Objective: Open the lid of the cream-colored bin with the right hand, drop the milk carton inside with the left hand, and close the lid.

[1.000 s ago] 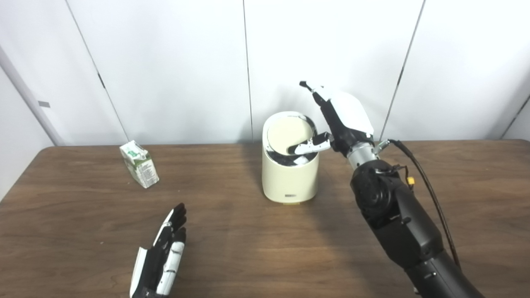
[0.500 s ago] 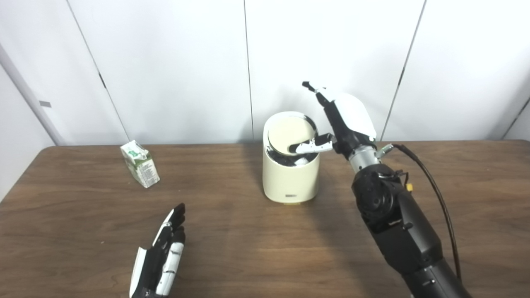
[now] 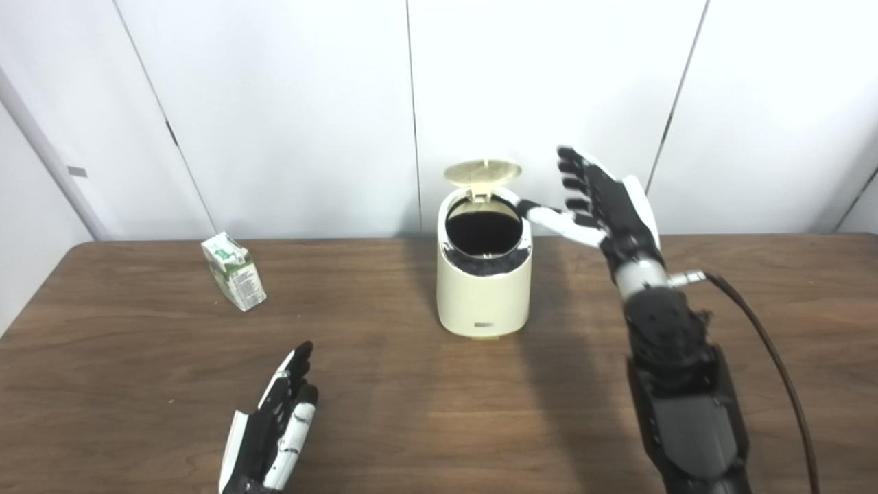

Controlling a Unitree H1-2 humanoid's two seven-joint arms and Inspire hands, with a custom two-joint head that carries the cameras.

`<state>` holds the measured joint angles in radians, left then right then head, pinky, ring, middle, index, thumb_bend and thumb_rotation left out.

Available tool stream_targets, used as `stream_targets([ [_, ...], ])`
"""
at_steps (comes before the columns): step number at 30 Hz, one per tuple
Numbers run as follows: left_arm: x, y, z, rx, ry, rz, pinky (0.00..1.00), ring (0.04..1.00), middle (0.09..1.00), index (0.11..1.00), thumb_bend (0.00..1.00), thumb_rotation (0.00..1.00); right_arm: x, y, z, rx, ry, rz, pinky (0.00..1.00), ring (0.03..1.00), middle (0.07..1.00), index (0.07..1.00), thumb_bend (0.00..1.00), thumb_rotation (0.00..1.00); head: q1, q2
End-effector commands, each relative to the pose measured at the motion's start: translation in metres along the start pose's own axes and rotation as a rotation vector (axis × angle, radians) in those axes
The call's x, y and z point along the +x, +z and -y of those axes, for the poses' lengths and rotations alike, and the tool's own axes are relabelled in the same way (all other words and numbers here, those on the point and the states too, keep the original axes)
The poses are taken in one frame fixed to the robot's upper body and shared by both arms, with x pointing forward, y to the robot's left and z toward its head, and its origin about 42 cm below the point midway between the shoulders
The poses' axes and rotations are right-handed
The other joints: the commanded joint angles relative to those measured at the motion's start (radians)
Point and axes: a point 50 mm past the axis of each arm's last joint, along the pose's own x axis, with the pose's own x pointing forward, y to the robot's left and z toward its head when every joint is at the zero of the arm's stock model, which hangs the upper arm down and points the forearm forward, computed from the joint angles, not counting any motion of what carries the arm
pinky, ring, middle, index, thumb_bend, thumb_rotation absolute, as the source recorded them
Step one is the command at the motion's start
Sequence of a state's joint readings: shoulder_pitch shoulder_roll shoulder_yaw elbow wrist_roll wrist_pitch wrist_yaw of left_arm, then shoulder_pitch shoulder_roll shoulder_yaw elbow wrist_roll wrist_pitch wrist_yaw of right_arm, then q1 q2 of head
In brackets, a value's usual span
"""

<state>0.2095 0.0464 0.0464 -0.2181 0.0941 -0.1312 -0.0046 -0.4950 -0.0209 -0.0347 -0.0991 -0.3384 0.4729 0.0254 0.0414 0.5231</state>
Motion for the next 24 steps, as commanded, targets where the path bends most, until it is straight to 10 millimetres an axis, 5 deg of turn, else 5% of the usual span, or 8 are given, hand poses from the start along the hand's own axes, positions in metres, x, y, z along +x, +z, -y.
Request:
stream_targets([
  [1, -0.005, 0.007, -0.003, 0.019, -0.002, 0.027, 0.95, 0.958, 0.956, 0.956, 0.43, 0.78, -0.003, 0.017, 0.006, 0.049, -0.002, 0.062, 0.77, 0.848, 0.867, 0.853, 0.54, 0.34, 0.000, 0.002],
  [9, -0.006, 0.008, -0.003, 0.009, 0.002, 0.029, 0.95, 0.952, 0.954, 0.958, 0.43, 0.78, -0.039, -0.010, 0.025, 0.094, 0.013, 0.021, 0.80, 0.894, 0.900, 0.875, 0.46, 0.42, -0.005, 0.008],
  [18, -0.005, 0.010, -0.004, -0.003, 0.008, 0.028, 0.95, 0.958, 0.961, 0.963, 0.42, 0.78, -0.067, -0.027, 0.034, 0.104, 0.039, 0.002, 0.80, 0.874, 0.889, 0.890, 0.47, 0.64, 0.004, 0.018],
  [24, -0.005, 0.011, -0.003, 0.000, 0.028, 0.023, 0.94, 0.952, 0.949, 0.952, 0.44, 0.77, -0.088, -0.044, 0.036, 0.149, 0.109, -0.003, 0.87, 0.977, 0.996, 0.984, 0.48, 0.87, 0.022, 0.024],
])
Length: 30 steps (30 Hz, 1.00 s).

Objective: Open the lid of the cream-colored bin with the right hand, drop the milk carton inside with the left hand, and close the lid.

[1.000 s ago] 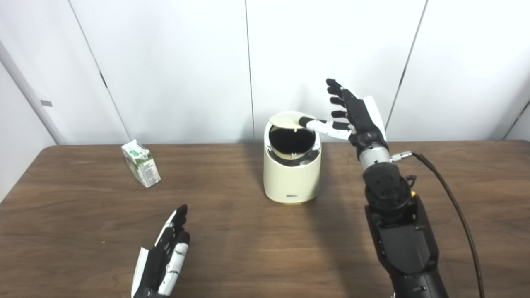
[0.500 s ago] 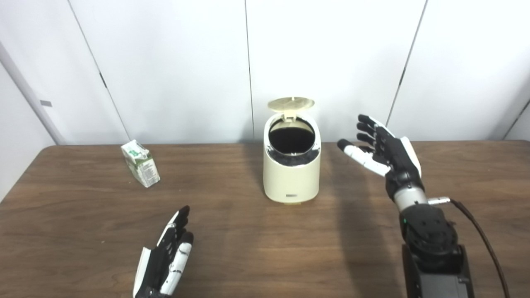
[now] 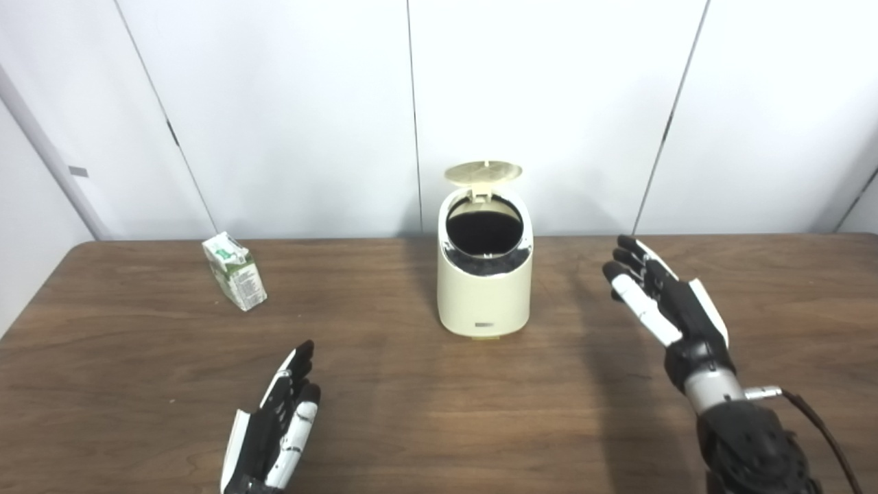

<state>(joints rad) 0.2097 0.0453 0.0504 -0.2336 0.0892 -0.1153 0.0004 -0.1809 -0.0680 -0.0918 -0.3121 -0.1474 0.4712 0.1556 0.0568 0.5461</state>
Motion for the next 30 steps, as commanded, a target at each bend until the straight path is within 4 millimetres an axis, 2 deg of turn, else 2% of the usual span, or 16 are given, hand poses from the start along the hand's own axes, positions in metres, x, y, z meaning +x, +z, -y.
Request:
stream_targets([
  [1, -0.005, 0.008, -0.002, 0.000, 0.022, 0.023, 0.94, 0.953, 0.949, 0.952, 0.44, 0.77, -0.004, 0.013, 0.003, 0.014, 0.023, 0.098, 0.88, 0.978, 0.997, 0.985, 0.48, 0.88, 0.007, 0.001],
  [4, -0.005, 0.007, -0.003, -0.004, 0.036, 0.019, 0.95, 0.955, 0.949, 0.953, 0.44, 0.80, -0.011, 0.005, 0.005, 0.045, 0.036, 0.095, 0.91, 0.991, 1.000, 0.987, 0.51, 0.93, 0.026, 0.001],
  [9, 0.000, 0.005, -0.008, -0.028, 0.078, 0.039, 0.94, 0.934, 0.931, 0.937, 0.47, 0.84, -0.020, -0.007, 0.010, 0.128, 0.039, 0.097, 0.98, 1.000, 1.000, 0.997, 0.59, 0.95, 0.085, -0.004],
  [13, 0.004, 0.007, -0.011, -0.009, 0.081, 0.059, 0.93, 0.934, 0.938, 0.953, 0.46, 0.85, -0.027, -0.015, 0.017, 0.133, 0.017, 0.085, 0.99, 1.000, 1.000, 1.000, 0.59, 1.00, 0.164, -0.021],
  [16, 0.005, 0.012, -0.010, 0.017, 0.083, 0.066, 0.93, 0.942, 0.942, 0.966, 0.47, 0.79, -0.028, -0.020, 0.022, 0.159, 0.008, 0.085, 1.00, 1.000, 1.000, 1.000, 0.58, 1.00, 0.213, -0.032],
  [20, 0.008, 0.023, -0.011, 0.108, 0.112, 0.067, 0.88, 0.930, 0.935, 0.960, 0.46, 0.68, -0.029, -0.023, 0.029, 0.202, 0.001, 0.080, 1.00, 1.000, 1.000, 1.000, 0.56, 1.00, 0.300, -0.052],
  [21, 0.010, 0.027, -0.011, 0.122, 0.124, 0.066, 0.86, 0.910, 0.923, 0.951, 0.48, 0.63, -0.030, -0.022, 0.030, 0.213, -0.001, 0.078, 1.00, 1.000, 1.000, 1.000, 0.56, 1.00, 0.309, -0.053],
  [23, 0.013, 0.033, -0.013, 0.137, 0.144, 0.064, 0.84, 0.896, 0.915, 0.949, 0.50, 0.61, -0.030, -0.021, 0.031, 0.229, -0.005, 0.078, 1.00, 1.000, 1.000, 1.000, 0.57, 1.00, 0.333, -0.061],
  [24, 0.015, 0.035, -0.014, 0.145, 0.156, 0.064, 0.87, 0.901, 0.915, 0.959, 0.52, 0.61, -0.030, -0.021, 0.032, 0.232, 0.000, 0.083, 0.97, 0.995, 1.000, 1.000, 0.60, 1.00, 0.338, -0.062],
  [27, 0.023, 0.038, -0.019, 0.170, 0.196, 0.073, 0.86, 0.878, 0.890, 0.943, 0.56, 0.59, -0.031, -0.022, 0.033, 0.242, 0.006, 0.094, 0.94, 0.990, 1.000, 1.000, 0.62, 1.00, 0.358, -0.071],
  [30, 0.031, 0.039, -0.025, 0.161, 0.227, 0.085, 0.85, 0.868, 0.895, 0.943, 0.60, 0.56, -0.032, -0.022, 0.033, 0.242, -0.003, 0.089, 0.84, 0.927, 0.955, 0.968, 0.63, 0.96, 0.373, -0.079],
])
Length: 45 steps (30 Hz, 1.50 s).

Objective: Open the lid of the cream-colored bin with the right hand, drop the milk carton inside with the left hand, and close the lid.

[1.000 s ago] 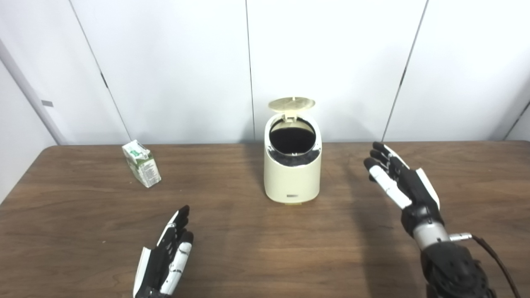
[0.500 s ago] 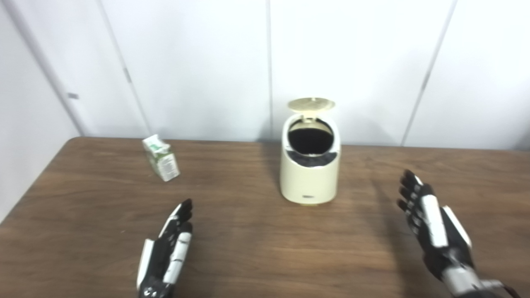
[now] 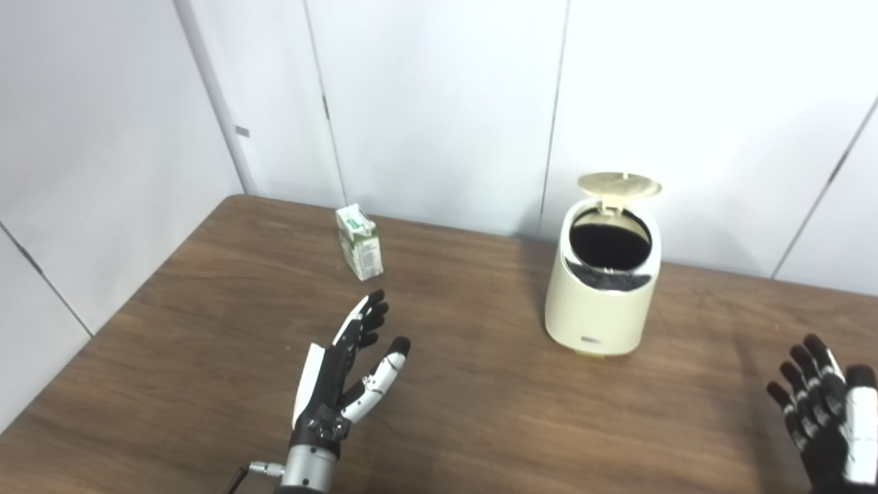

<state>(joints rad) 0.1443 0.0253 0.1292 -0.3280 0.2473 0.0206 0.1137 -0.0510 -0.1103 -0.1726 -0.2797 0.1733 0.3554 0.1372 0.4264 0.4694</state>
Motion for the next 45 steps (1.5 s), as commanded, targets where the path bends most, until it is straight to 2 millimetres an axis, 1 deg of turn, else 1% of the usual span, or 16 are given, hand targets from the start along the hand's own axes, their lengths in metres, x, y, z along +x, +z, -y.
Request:
stream_targets([
  [1, 0.014, 0.011, -0.005, -0.017, 0.047, 0.077, 0.84, 0.863, 0.896, 0.940, 0.60, 0.53, 0.001, 0.017, 0.000, -0.006, 0.008, 0.088, 0.82, 0.911, 0.944, 0.957, 0.63, 0.94, 0.010, -0.008],
  [4, 0.027, 0.008, -0.012, -0.039, 0.080, 0.099, 0.83, 0.851, 0.889, 0.934, 0.65, 0.43, 0.001, 0.014, 0.000, 0.000, 0.003, 0.083, 0.77, 0.887, 0.919, 0.929, 0.64, 0.93, 0.017, -0.017],
  [8, 0.044, 0.007, -0.020, 0.009, 0.108, 0.110, 0.83, 0.866, 0.899, 0.941, 0.73, 0.36, 0.002, 0.010, 0.002, -0.007, 0.001, 0.083, 0.71, 0.860, 0.896, 0.910, 0.65, 0.92, 0.027, -0.023],
  [10, 0.056, 0.007, -0.025, 0.017, 0.111, 0.116, 0.82, 0.864, 0.912, 0.951, 0.77, 0.33, 0.002, 0.009, 0.002, -0.011, -0.004, 0.079, 0.68, 0.846, 0.883, 0.896, 0.66, 0.91, 0.031, -0.024],
  [12, 0.067, 0.008, -0.029, 0.041, 0.120, 0.121, 0.84, 0.881, 0.924, 0.961, 0.80, 0.29, 0.003, 0.008, 0.003, -0.010, -0.011, 0.073, 0.66, 0.833, 0.869, 0.878, 0.67, 0.89, 0.035, -0.023],
  [15, 0.084, 0.011, -0.034, 0.059, 0.130, 0.134, 0.86, 0.891, 0.925, 0.959, 0.85, 0.29, 0.003, 0.005, 0.005, -0.016, -0.012, 0.071, 0.65, 0.823, 0.862, 0.871, 0.67, 0.89, 0.038, -0.029],
  [18, 0.103, 0.015, -0.038, 0.062, 0.118, 0.142, 0.85, 0.900, 0.938, 0.968, 0.93, 0.34, 0.003, 0.002, 0.006, -0.038, -0.014, 0.070, 0.65, 0.820, 0.859, 0.866, 0.68, 0.88, 0.038, -0.028],
  [20, 0.114, 0.016, -0.040, 0.057, 0.105, 0.126, 0.85, 0.920, 0.947, 0.973, 0.97, 0.36, 0.003, 0.002, 0.006, -0.048, -0.015, 0.071, 0.64, 0.821, 0.860, 0.865, 0.67, 0.88, 0.038, -0.028],
  [22, 0.124, 0.017, -0.042, 0.079, 0.093, 0.107, 0.88, 0.955, 0.967, 0.993, 1.00, 0.37, 0.003, 0.001, 0.006, -0.056, -0.018, 0.069, 0.65, 0.822, 0.863, 0.865, 0.69, 0.88, 0.037, -0.025],
  [23, 0.128, 0.017, -0.043, 0.094, 0.090, 0.100, 0.90, 0.972, 0.977, 0.998, 1.00, 0.38, 0.003, 0.001, 0.006, -0.054, -0.020, 0.068, 0.65, 0.821, 0.861, 0.862, 0.69, 0.88, 0.035, -0.026],
  [25, 0.139, 0.017, -0.045, 0.118, 0.089, 0.094, 0.91, 0.982, 0.985, 1.000, 1.00, 0.38, 0.003, 0.000, 0.006, -0.053, -0.025, 0.067, 0.65, 0.820, 0.857, 0.858, 0.70, 0.87, 0.034, -0.026],
  [28, 0.151, 0.014, -0.045, 0.115, 0.081, 0.093, 0.91, 0.996, 0.999, 1.000, 1.00, 0.33, 0.002, -0.001, 0.007, -0.074, -0.023, 0.067, 0.65, 0.821, 0.859, 0.860, 0.70, 0.88, 0.037, -0.023],
  [30, 0.159, 0.011, -0.045, 0.104, 0.066, 0.084, 0.95, 0.999, 1.000, 1.000, 1.00, 0.30, 0.002, -0.002, 0.007, -0.082, -0.025, 0.068, 0.66, 0.827, 0.858, 0.860, 0.72, 0.88, 0.037, -0.022],
  [33, 0.170, 0.007, -0.046, 0.095, 0.056, 0.071, 0.98, 1.000, 1.000, 1.000, 1.00, 0.27, 0.002, -0.002, 0.007, -0.098, -0.027, 0.067, 0.66, 0.835, 0.853, 0.858, 0.73, 0.88, 0.038, -0.018],
  [37, 0.183, 0.003, -0.046, 0.110, 0.057, 0.050, 0.98, 1.000, 1.000, 1.000, 1.00, 0.26, 0.002, -0.003, 0.007, -0.121, -0.023, 0.065, 0.66, 0.845, 0.855, 0.862, 0.75, 0.90, 0.038, -0.018],
  [45, 0.202, -0.004, -0.047, 0.180, 0.039, 0.027, 1.00, 1.000, 1.000, 1.000, 1.00, 0.25, 0.002, -0.006, 0.005, -0.134, -0.012, 0.066, 0.67, 0.849, 0.857, 0.878, 0.77, 0.91, 0.032, -0.014],
])
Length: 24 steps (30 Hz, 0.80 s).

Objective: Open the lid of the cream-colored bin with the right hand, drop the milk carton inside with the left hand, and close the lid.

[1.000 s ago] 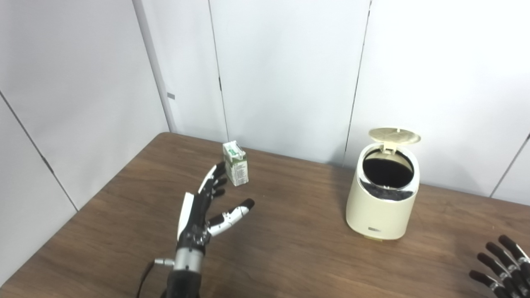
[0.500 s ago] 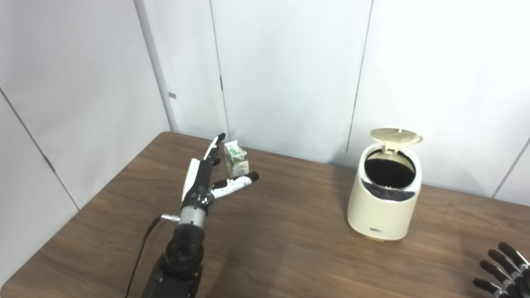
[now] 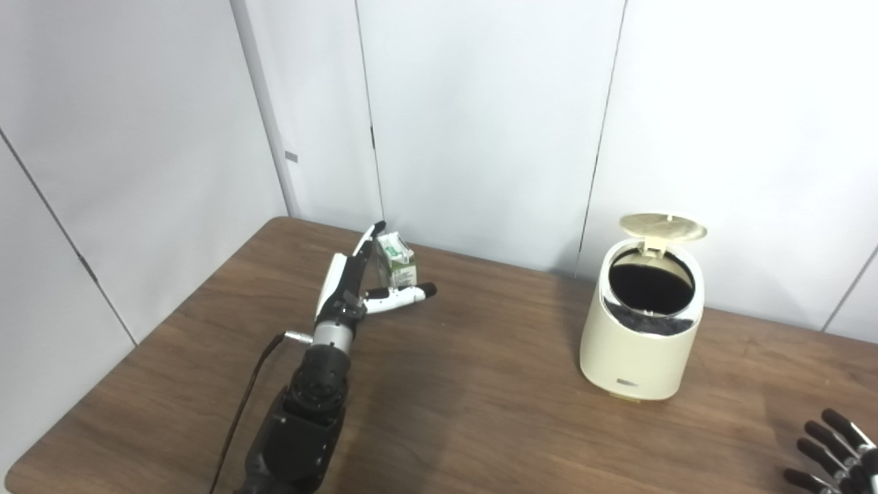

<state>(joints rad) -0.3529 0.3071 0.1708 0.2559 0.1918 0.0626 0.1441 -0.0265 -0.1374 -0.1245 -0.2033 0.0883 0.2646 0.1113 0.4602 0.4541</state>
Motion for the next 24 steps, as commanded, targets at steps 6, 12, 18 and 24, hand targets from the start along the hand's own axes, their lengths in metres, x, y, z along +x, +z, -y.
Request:
stream_targets([
  [6, 0.029, 0.020, -0.018, 0.054, 0.026, 0.056, 0.99, 1.000, 1.000, 1.000, 1.00, 0.25, 0.002, 0.013, 0.001, -0.040, 0.026, 0.094, 0.69, 0.860, 0.869, 0.891, 0.76, 0.94, -0.020, 0.000],
  [12, 0.034, 0.018, -0.021, 0.048, 0.036, 0.040, 0.99, 1.000, 1.000, 1.000, 0.98, 0.22, 0.000, 0.014, -0.003, -0.022, 0.039, 0.089, 0.77, 0.897, 0.894, 0.915, 0.76, 0.95, -0.023, 0.001],
  [18, 0.039, 0.016, -0.020, 0.028, 0.069, 0.037, 0.98, 0.990, 0.990, 1.000, 0.96, 0.21, -0.002, 0.013, -0.003, -0.024, 0.042, 0.085, 0.80, 0.911, 0.901, 0.924, 0.75, 0.98, -0.022, 0.005],
  [24, 0.042, 0.013, -0.020, 0.006, 0.077, 0.020, 0.83, 0.876, 0.894, 0.955, 0.90, 0.18, -0.001, 0.013, -0.006, 0.023, 0.086, 0.109, 0.87, 0.949, 0.920, 0.934, 0.73, 0.99, -0.030, 0.010],
])
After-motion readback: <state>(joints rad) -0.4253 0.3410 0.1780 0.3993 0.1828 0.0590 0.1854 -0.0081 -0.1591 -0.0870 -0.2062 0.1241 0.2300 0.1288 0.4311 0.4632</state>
